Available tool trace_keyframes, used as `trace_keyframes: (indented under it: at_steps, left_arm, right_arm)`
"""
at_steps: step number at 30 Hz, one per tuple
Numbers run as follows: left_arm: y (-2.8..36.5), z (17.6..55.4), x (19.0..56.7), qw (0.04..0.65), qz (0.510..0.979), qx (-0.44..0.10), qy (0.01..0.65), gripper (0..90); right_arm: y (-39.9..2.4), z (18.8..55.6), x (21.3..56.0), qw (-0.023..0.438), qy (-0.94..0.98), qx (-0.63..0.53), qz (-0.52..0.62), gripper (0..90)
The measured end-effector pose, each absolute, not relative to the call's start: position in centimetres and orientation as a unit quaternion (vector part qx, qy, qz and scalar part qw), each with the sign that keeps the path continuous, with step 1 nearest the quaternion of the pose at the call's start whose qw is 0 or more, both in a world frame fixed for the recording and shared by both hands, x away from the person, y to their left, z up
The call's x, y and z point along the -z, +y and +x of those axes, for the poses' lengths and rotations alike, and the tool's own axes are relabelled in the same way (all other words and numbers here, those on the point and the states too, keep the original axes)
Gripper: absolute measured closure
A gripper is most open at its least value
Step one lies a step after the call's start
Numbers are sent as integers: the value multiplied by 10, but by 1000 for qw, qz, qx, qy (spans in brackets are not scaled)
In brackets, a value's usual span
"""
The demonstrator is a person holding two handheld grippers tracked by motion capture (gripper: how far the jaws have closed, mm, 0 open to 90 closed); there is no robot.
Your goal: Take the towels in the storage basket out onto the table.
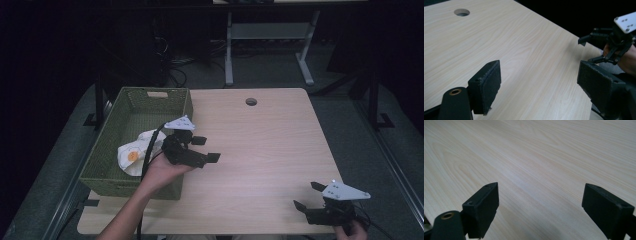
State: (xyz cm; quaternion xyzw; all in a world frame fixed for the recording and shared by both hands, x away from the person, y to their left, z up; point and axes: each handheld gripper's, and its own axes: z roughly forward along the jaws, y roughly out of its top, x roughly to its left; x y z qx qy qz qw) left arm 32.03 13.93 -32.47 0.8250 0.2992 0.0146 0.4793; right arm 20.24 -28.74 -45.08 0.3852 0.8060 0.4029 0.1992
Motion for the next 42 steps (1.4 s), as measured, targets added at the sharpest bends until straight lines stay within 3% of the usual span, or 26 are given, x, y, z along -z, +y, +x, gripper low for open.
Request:
trace_keyframes:
  at_steps: [13, 29, 42]
  left_arm:
    - [181, 336, 317, 478, 813, -6, 333, 178]
    - [260, 356, 327, 464, 768, -60, 437, 211]
    - [291, 372, 348, 391, 758, -64, 518, 261]
  right_arm:
    - [-285, 201, 450, 197, 812, -402, 374, 139]
    - [-282, 200, 449, 196, 815, -401, 370, 138]
    - [-281, 200, 448, 195, 815, -405, 366, 139]
